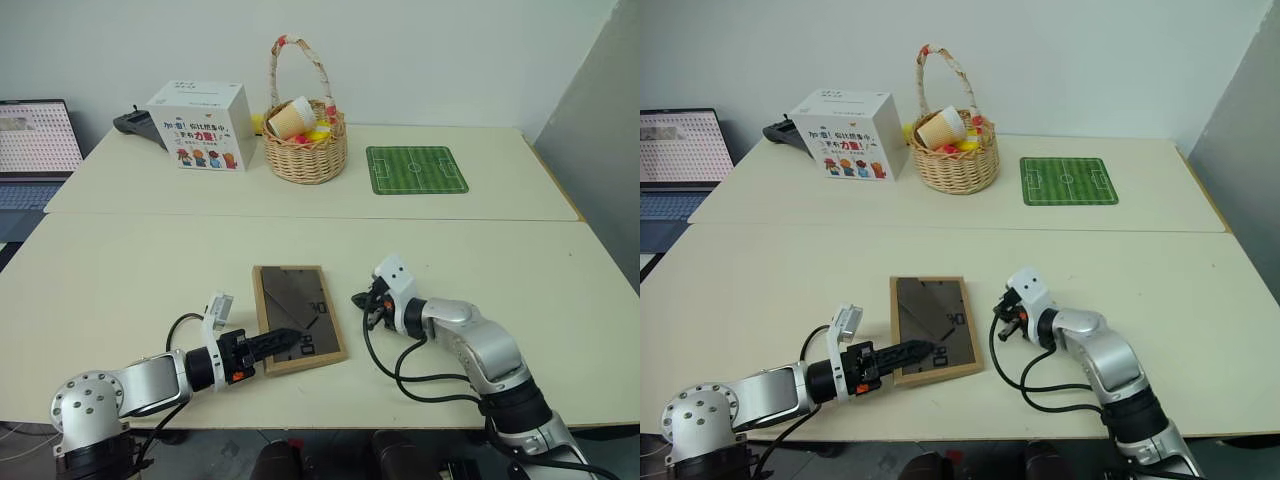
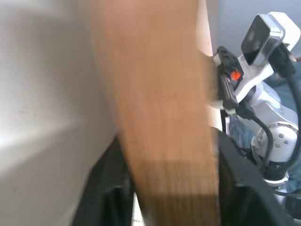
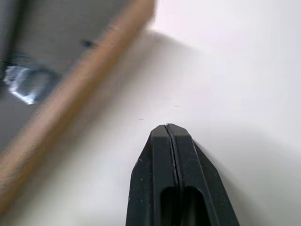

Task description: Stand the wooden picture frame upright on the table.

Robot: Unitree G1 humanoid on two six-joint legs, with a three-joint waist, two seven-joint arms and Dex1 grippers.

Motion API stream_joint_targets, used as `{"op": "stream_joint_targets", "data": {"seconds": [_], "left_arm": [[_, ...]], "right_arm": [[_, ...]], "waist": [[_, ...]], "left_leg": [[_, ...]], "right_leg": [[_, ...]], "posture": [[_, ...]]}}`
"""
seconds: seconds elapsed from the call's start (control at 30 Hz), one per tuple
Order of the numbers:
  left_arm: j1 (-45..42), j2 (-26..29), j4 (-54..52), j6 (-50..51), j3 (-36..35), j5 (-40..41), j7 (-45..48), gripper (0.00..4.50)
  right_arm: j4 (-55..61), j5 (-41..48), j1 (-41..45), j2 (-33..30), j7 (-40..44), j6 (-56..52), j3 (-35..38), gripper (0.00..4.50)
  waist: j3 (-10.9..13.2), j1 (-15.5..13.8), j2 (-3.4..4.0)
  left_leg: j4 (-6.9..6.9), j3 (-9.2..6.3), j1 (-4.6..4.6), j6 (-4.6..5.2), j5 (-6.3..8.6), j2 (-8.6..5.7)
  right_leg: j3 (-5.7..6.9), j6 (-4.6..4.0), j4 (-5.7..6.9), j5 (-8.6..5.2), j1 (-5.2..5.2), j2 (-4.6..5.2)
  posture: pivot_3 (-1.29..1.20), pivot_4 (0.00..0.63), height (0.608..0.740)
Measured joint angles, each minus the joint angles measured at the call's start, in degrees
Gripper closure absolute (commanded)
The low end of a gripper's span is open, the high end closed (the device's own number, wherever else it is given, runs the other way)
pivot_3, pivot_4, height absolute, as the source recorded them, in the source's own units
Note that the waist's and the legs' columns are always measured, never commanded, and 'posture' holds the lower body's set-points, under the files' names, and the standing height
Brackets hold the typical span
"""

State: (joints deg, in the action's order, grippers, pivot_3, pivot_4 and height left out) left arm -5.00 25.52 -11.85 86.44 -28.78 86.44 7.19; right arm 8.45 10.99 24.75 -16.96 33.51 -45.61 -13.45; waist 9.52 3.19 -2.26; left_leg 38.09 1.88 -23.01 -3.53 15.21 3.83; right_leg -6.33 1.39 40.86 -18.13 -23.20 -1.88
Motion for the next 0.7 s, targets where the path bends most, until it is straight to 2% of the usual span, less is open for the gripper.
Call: {"op": "stream_joint_targets", "data": {"seconds": [0.13, 0.23, 0.27, 0.43, 0.6, 0.7], "left_arm": [[0.80, 3.03, -0.31, -3.36, 0.99, 3.76, -3.38, 3.21], [-0.80, 5.98, -0.34, -5.87, 3.05, 5.59, -5.64, 3.21], [-2.36, 7.51, -0.02, -6.38, 3.91, 6.14, -5.70, 3.21], [-10.86, 13.87, -1.06, -8.29, 6.70, 7.01, -1.03, 3.21], [-12.28, 16.39, -3.23, -10.81, 8.97, 2.64, 4.77, 3.21], [-12.27, 16.40, -3.23, -12.01, 9.37, 1.43, 5.22, 3.21]], "right_arm": [[0.08, 4.76, 3.95, 0.47, 1.28, -2.60, 4.86, 4.50], [0.58, 9.81, 8.66, 0.71, 3.07, -5.64, 8.49, 4.02], [0.59, 12.87, 10.20, 0.95, 4.47, -7.71, 10.02, 3.69], [-0.60, 21.95, 17.85, 2.39, 10.32, -12.37, 12.05, 2.76], [-5.31, 23.03, 21.22, 3.46, 12.71, -11.57, 9.97, 1.67], [-6.87, 22.52, 23.20, 4.34, 13.70, -9.60, 8.08, 1.03]], "waist": [[0.06, 0.07, 0.01], [0.06, 0.00, -0.01], [0.11, -0.03, -0.01], [0.23, -0.05, -0.02], [0.28, 0.15, 0.02], [0.29, 0.16, 0.03]], "left_leg": [[-0.01, -0.03, -0.01, 0.00, 0.00, 0.00], [0.00, -0.14, -0.07, 0.00, 0.00, -0.03], [0.01, -0.20, -0.11, 0.00, 0.00, -0.03], [-0.01, -0.37, -0.27, 0.00, -0.01, -0.06], [-0.02, -0.31, -0.39, -0.01, -0.02, -0.05], [-0.02, -0.37, -0.41, -0.01, -0.02, 0.00]], "right_leg": [[0.04, -0.01, 0.02, -0.01, -0.02, 0.02], [0.38, -0.03, -0.02, -0.01, 0.01, 0.03], [0.46, -0.03, -0.02, -0.02, 0.00, 0.03], [0.68, -0.06, -0.11, -0.03, -0.05, 0.04], [0.65, -0.08, -0.17, -0.06, -0.17, 0.08], [0.70, -0.09, -0.12, -0.06, -0.22, 0.08]], "posture": [[0.00, 0.150, 0.740], [0.00, 0.150, 0.740], [0.00, 0.150, 0.740], [0.00, 0.150, 0.740], [0.00, 0.150, 0.740], [0.00, 0.150, 0.740]]}}
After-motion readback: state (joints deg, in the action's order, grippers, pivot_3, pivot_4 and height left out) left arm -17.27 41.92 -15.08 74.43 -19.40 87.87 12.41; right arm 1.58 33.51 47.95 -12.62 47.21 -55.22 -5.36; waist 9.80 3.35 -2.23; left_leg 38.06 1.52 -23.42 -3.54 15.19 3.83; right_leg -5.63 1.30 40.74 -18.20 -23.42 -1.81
